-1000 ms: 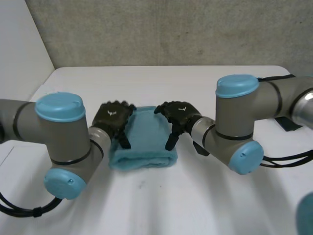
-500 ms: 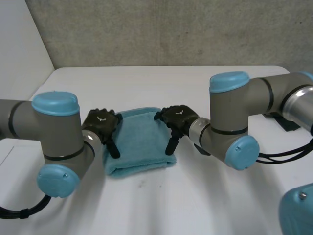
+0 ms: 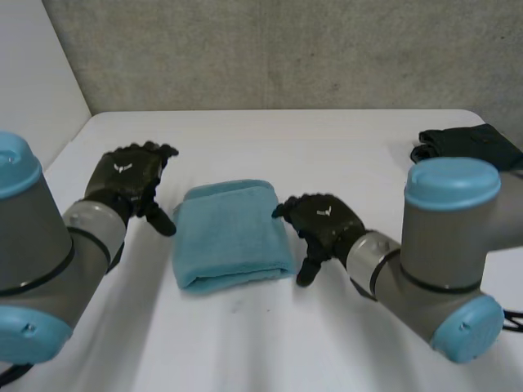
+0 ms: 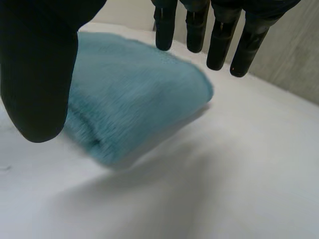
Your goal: Fold the laundry.
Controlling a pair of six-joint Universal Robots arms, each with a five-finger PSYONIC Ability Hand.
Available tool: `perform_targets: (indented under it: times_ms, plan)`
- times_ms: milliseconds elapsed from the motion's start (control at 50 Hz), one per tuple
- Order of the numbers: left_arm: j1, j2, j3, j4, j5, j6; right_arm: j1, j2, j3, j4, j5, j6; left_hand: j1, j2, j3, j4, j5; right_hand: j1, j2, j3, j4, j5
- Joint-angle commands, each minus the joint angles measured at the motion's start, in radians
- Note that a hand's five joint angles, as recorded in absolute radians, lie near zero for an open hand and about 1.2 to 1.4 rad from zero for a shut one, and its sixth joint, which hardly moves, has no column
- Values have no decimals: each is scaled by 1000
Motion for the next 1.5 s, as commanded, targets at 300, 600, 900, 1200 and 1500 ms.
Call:
perform_targets:
  times_ms: [300,600,900,1200,1500]
  plan:
    - [0,-3,-102,65,-2,2,10,123,69,-291,-82,21,17,10,4,12,-9,226,185,183,188,177]
    - [5,-9,-105,68,-2,2,31,217,-28,-311,-85,18,17,10,4,12,-9,312,270,268,274,262]
    - [7,-9,-106,75,0,2,37,272,-86,-309,-78,-74,17,10,4,12,-9,623,581,579,585,574]
    - [7,-9,-106,75,0,2,39,285,-105,-303,-75,-105,17,10,4,12,-9,506,464,462,467,456]
    - [7,-9,-106,75,0,2,39,318,-135,-305,-72,-163,14,7,1,9,-12,1038,996,994,1000,989]
